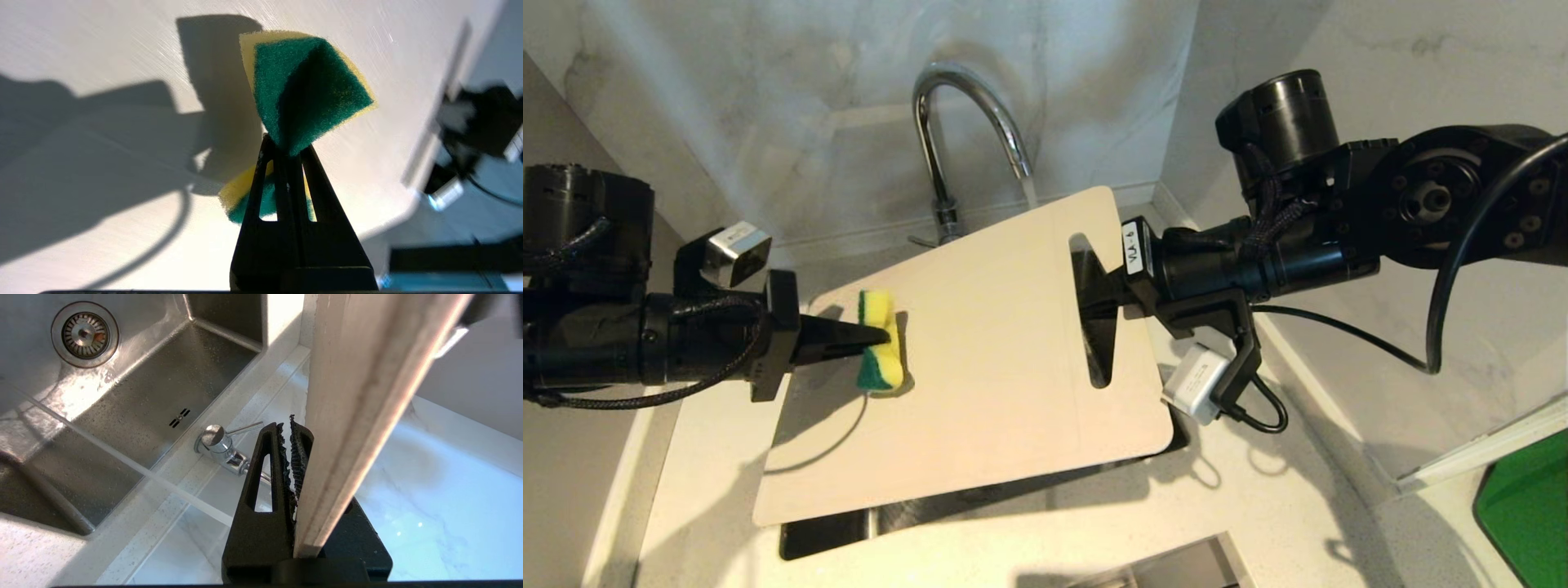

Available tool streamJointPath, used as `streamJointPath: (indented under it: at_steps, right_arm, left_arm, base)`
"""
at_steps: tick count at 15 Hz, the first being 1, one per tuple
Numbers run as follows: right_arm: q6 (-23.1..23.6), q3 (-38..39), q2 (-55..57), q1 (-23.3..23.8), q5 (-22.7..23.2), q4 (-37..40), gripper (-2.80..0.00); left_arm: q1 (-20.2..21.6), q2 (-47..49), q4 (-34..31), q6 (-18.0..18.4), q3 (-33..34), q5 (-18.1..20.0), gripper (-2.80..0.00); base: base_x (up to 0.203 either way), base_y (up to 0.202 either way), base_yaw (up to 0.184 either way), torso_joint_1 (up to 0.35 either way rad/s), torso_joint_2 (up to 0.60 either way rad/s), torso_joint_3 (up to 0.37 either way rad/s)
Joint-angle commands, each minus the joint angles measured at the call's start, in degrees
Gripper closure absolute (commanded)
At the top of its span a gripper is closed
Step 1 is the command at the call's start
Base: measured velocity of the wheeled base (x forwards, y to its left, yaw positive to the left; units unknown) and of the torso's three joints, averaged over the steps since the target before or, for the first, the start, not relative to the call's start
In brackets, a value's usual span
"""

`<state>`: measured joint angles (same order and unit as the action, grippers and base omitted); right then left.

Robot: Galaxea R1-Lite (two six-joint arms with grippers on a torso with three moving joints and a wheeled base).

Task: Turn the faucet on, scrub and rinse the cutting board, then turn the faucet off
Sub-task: Scrub the cutting board underwater

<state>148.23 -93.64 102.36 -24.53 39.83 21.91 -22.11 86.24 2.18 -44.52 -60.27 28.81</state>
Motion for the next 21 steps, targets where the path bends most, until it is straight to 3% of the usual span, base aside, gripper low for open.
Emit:
streamJointPath:
  at_steps: [1, 3, 5, 9, 12, 16, 21]
  right_arm:
    - [0.83, 0.03, 0.12, 0.01, 0.16, 0.15, 0.0]
    - [0.83, 0.03, 0.12, 0.01, 0.16, 0.15, 0.0]
    - [0.83, 0.12, 0.03, 0.01, 0.16, 0.15, 0.0]
    - [0.92, 1.08, 0.12, 0.01, 0.16, 0.07, 0.0]
    - [0.74, 1.26, 0.03, 0.01, 0.25, -1.34, 0.0]
    - [0.74, 1.79, -0.32, 0.01, 0.25, -1.34, 0.0]
    - [0.74, 2.28, -0.56, 0.24, 0.25, -1.43, 0.0]
  left_arm:
    - [-5.93, -2.11, -0.33, -1.02, 1.49, -1.01, 0.0]
    - [-8.53, -2.12, -0.15, -0.84, 4.62, -3.55, 0.0]
    - [-8.17, -2.05, 0.17, -0.72, 8.17, -4.06, 0.0]
    - [-1.31, -1.13, 6.04, 2.48, 16.04, -3.86, 0.0]
    - [2.98, -1.09, 6.52, 5.07, 19.24, -3.19, 0.0]
    - [9.81, -1.42, 7.03, 7.71, 22.94, 0.62, 0.0]
    - [15.13, -1.01, 10.54, 11.14, 28.44, 1.28, 0.0]
  base:
    - [0.0, 0.0, 0.0, 0.0, 0.0, 0.0]
    - [0.0, 0.0, 0.0, 0.0, 0.0, 0.0]
    - [0.0, 0.0, 0.0, 0.0, 0.0, 0.0]
    - [0.0, 0.0, 0.0, 0.0, 0.0, 0.0]
    - [0.0, 0.0, 0.0, 0.0, 0.0, 0.0]
    - [0.0, 0.0, 0.0, 0.0, 0.0, 0.0]
    - [0.0, 0.0, 0.0, 0.0, 0.0, 0.0]
